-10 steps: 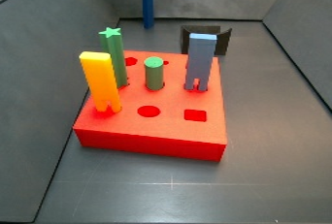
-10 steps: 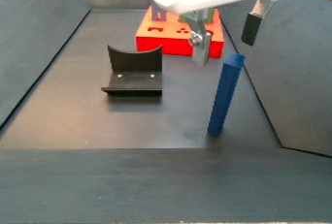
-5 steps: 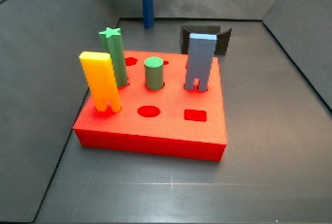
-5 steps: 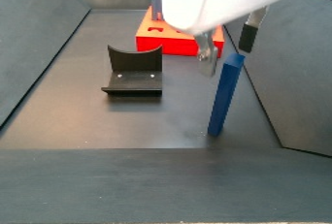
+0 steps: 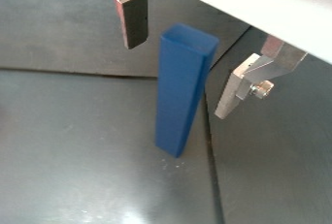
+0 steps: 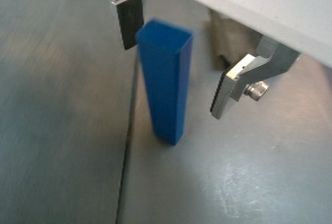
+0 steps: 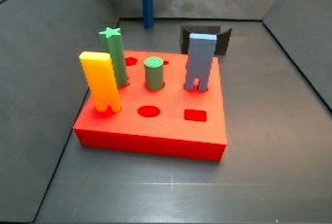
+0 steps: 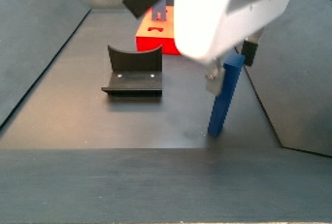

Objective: Pick up the rectangle object. Move up. Move to above the board. Insert the rectangle object.
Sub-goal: Pick up the rectangle object.

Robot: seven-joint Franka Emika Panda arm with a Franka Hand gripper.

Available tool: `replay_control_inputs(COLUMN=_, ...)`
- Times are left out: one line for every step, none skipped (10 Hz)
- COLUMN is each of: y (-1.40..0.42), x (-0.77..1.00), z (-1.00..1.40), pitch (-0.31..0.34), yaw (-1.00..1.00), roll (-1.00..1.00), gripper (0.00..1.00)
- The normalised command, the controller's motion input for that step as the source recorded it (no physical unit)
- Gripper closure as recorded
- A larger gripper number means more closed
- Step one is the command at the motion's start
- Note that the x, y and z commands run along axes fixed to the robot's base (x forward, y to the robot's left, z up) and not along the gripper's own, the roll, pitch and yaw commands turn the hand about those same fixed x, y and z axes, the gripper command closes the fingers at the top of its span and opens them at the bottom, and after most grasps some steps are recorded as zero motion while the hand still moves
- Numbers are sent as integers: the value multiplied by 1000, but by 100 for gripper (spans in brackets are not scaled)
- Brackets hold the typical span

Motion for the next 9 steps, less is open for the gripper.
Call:
replay_control_inputs(y=129, x=-100, z=-240, pitch=-17, yaw=503, roll=0, gripper=0)
replay_control_inputs(y=46, x=-49, z=-171, pitch=-7, yaw=317, roll=0, gripper=0)
replay_control_inputs(y=0, x=0, z=0, pitch=0, yaw=-20, roll=0, gripper=0)
replay_control_inputs(y=0, x=0, z=0, pitch=0, yaw=0, roll=0, gripper=0)
replay_control_inputs(y=0, x=0, z=0, pitch=0, yaw=0, roll=0, gripper=100)
replay_control_inputs(y=0, x=0, z=0, pitch=0, yaw=0, roll=0, gripper=100)
replay_control_inputs(y=0, x=0, z=0, pitch=0, yaw=0, roll=0, gripper=100)
replay_control_inputs(y=0, x=0, z=0, pitch=0, yaw=0, roll=0, gripper=100)
replay_control_inputs(y=0, x=0, z=0, pitch=0, yaw=0, roll=0, gripper=100)
